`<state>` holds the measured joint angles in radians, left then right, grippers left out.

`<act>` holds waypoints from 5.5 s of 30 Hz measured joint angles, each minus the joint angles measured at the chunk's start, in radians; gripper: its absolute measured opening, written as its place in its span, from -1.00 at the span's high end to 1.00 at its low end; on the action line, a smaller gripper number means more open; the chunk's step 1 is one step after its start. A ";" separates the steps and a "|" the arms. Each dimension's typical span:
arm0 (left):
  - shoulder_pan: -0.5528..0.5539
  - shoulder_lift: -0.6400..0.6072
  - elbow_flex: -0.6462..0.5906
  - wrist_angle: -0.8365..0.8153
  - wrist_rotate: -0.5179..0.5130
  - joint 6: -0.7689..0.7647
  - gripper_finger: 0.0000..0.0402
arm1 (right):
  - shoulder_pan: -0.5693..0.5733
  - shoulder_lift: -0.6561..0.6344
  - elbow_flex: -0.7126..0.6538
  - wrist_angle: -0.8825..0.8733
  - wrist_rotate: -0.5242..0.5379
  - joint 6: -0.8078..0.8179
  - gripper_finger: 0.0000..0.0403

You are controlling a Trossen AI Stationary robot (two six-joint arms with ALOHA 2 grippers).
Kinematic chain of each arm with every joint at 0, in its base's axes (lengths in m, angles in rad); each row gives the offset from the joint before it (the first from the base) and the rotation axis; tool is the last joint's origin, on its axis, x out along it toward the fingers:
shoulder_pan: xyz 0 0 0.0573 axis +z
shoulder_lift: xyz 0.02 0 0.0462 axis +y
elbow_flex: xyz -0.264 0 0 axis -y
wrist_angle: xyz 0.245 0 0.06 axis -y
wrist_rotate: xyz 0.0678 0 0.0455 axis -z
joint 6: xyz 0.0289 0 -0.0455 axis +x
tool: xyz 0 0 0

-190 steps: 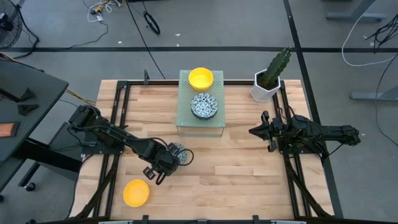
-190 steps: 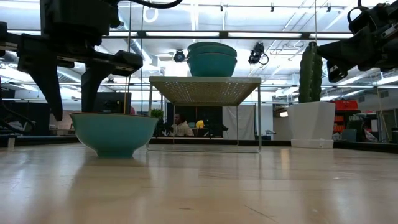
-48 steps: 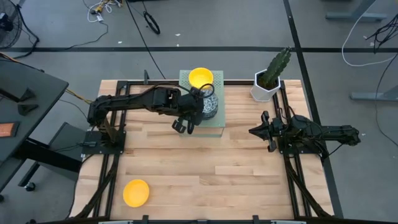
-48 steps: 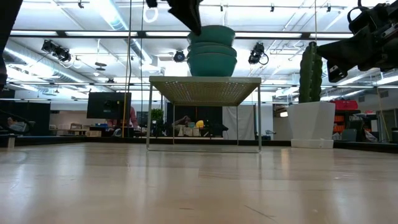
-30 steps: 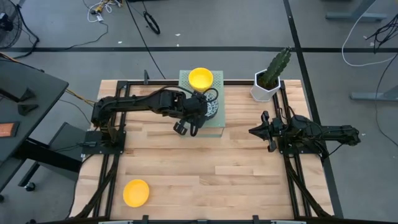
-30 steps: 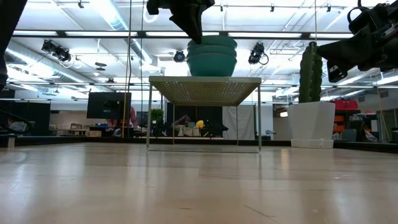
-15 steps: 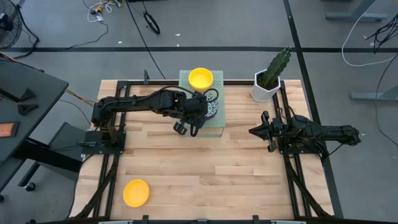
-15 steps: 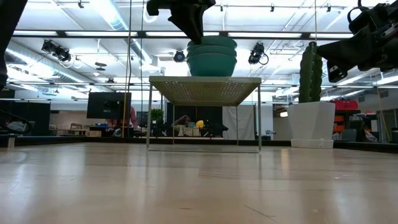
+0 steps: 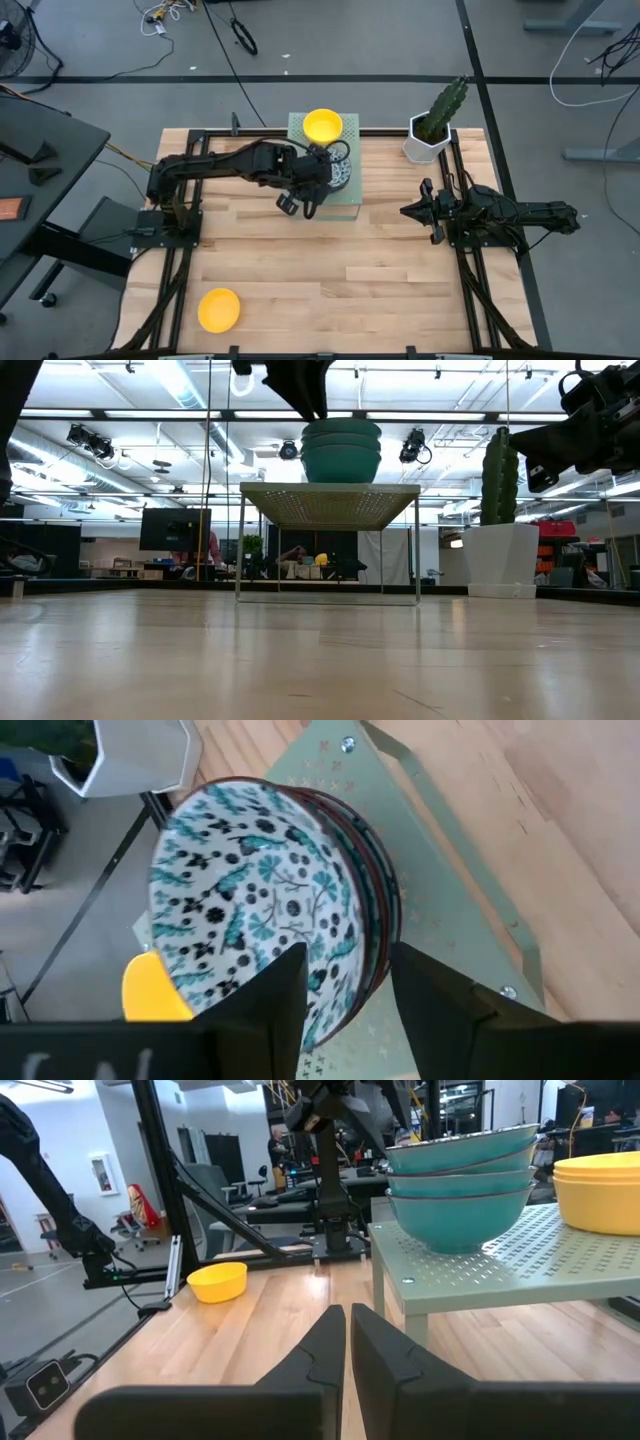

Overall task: Pick & Place Mini bowls
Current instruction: Stack the yellow bowl on top of the other yellow bowls on the shelf

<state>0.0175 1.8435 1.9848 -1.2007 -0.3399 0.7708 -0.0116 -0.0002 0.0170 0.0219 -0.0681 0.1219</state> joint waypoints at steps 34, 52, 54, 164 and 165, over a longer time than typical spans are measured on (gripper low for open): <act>-0.191 -0.002 0.169 -0.352 0.061 -0.518 0.22 | 0.000 0.000 0.000 0.000 0.000 0.000 0.87; -0.391 -0.002 0.168 -0.371 0.267 -0.716 0.22 | 0.000 0.000 0.000 0.000 0.000 0.000 0.87; -0.418 -0.002 0.168 -0.371 0.267 -0.716 0.22 | 0.000 0.000 0.000 0.000 0.000 0.000 0.87; -0.958 -0.509 -1.139 0.305 0.360 -2.203 0.22 | 0.000 0.000 0.000 0.000 0.000 0.000 0.87; -0.958 -0.509 -1.145 0.311 0.360 -2.202 0.22 | 0.000 0.000 0.000 0.000 0.000 0.000 0.87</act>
<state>-0.9405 1.3342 0.8401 -0.8899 0.0205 -1.4314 -0.0116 -0.0002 0.0170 0.0219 -0.0681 0.1218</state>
